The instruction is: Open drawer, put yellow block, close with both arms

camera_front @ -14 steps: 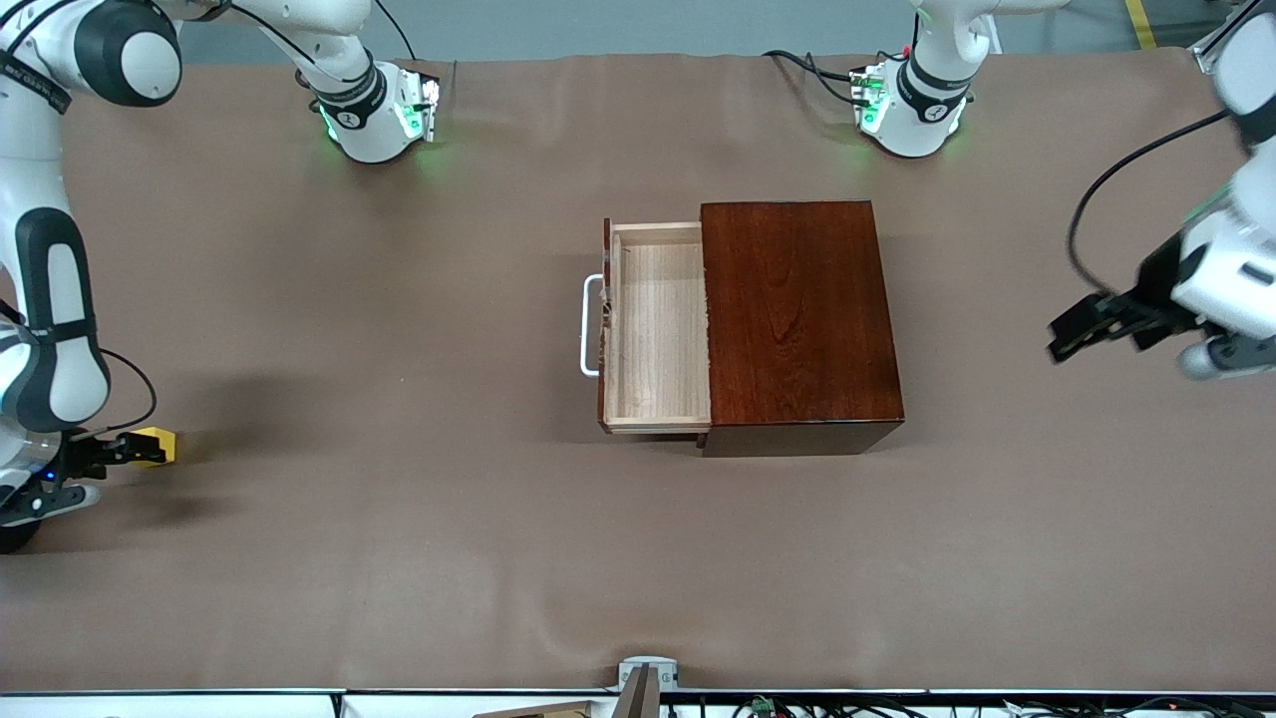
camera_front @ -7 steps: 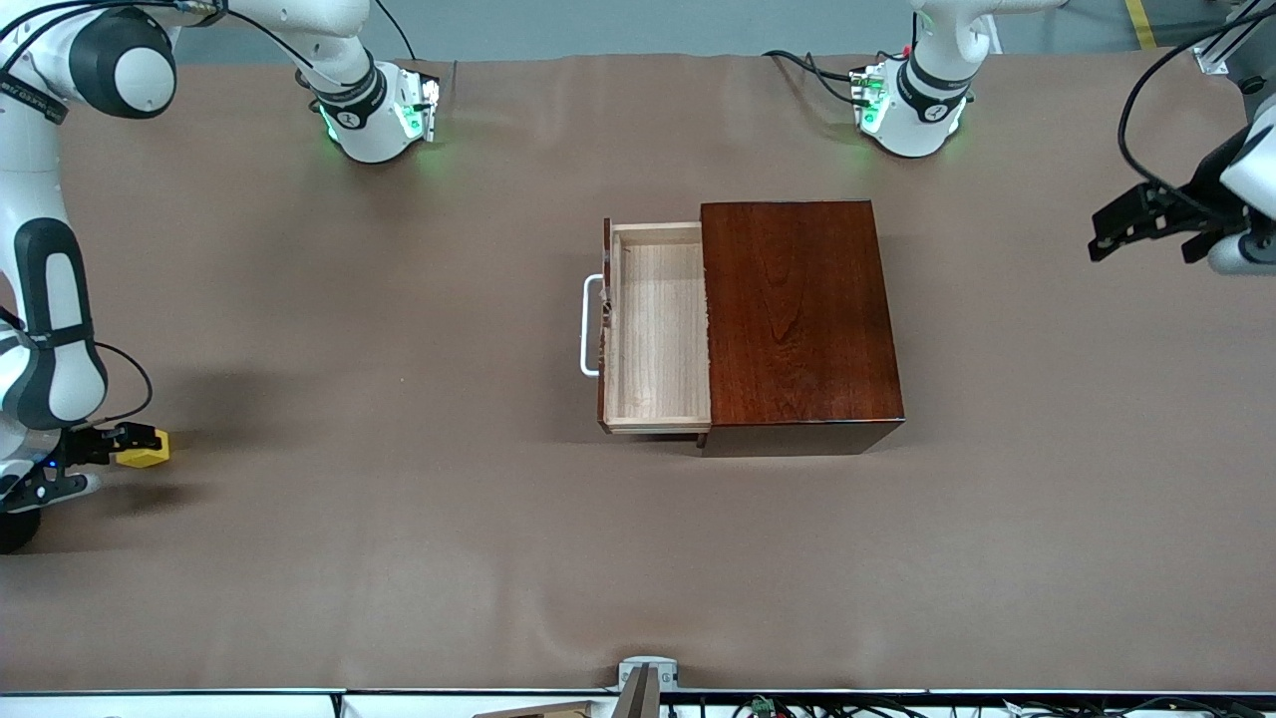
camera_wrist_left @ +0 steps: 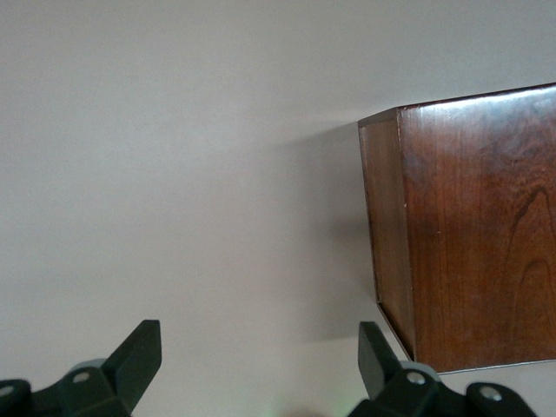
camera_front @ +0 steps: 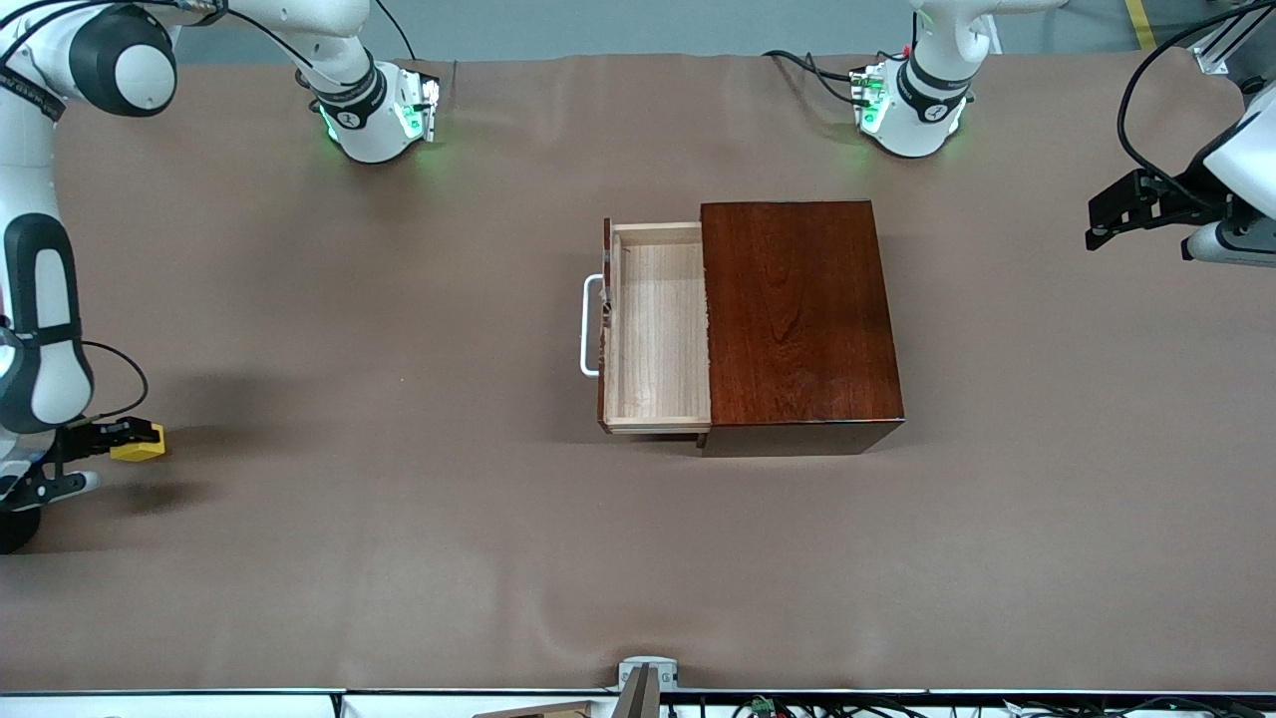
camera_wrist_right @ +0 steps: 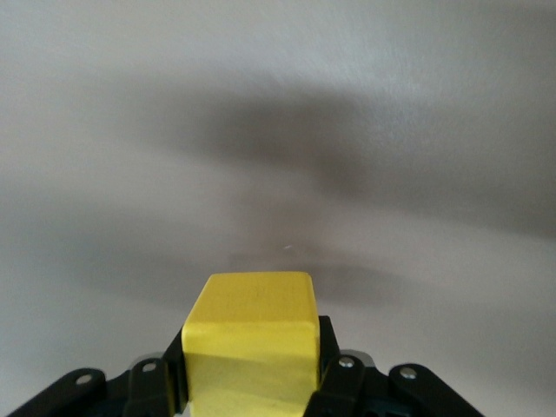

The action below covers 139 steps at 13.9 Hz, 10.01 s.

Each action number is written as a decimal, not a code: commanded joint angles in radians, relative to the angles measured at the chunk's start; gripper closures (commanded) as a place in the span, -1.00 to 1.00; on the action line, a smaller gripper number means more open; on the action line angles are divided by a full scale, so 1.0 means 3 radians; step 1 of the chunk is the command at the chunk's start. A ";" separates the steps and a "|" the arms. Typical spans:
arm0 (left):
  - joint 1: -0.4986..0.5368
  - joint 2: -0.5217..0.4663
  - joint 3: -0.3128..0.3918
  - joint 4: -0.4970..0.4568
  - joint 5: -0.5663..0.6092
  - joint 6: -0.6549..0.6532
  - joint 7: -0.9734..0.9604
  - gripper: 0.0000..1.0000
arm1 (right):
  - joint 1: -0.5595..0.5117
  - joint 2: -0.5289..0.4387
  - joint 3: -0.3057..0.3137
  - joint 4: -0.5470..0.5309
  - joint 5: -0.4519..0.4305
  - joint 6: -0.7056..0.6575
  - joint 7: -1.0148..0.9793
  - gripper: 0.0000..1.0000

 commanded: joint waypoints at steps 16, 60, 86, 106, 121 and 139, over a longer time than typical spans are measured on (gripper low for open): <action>0.0037 0.0175 0.0015 0.0033 0.0028 0.0218 0.0089 -1.00 | 0.3096 -0.1189 0.0045 0.0121 0.0655 -0.0572 0.5418 1.00; 0.0114 0.0186 -0.0001 0.0038 0.0017 0.0304 0.0079 -1.00 | 0.1841 -0.1780 0.0014 -0.0169 0.0519 -0.1403 0.3020 -1.00; -0.2253 0.1918 -0.0604 0.0958 0.0073 0.1581 -0.6188 -1.00 | 0.1001 -0.2456 0.0019 -0.0891 0.0170 -0.1081 0.2292 -1.00; -0.3026 0.2589 0.0219 0.1015 0.0079 0.2094 -0.8496 -1.00 | 0.0996 -0.2466 0.0025 -0.0743 0.0032 -0.1306 0.2271 -1.00; -0.3057 0.2482 0.0434 0.0999 0.0441 0.1241 -0.8532 -1.00 | 0.0996 -0.2456 0.0020 -0.0722 0.0037 -0.1275 0.2271 -1.00; -0.3031 0.2487 0.0777 0.0984 0.0784 0.0463 -0.8522 -1.00 | 0.0996 -0.2446 0.0019 -0.0722 0.0042 -0.1265 0.2281 -1.00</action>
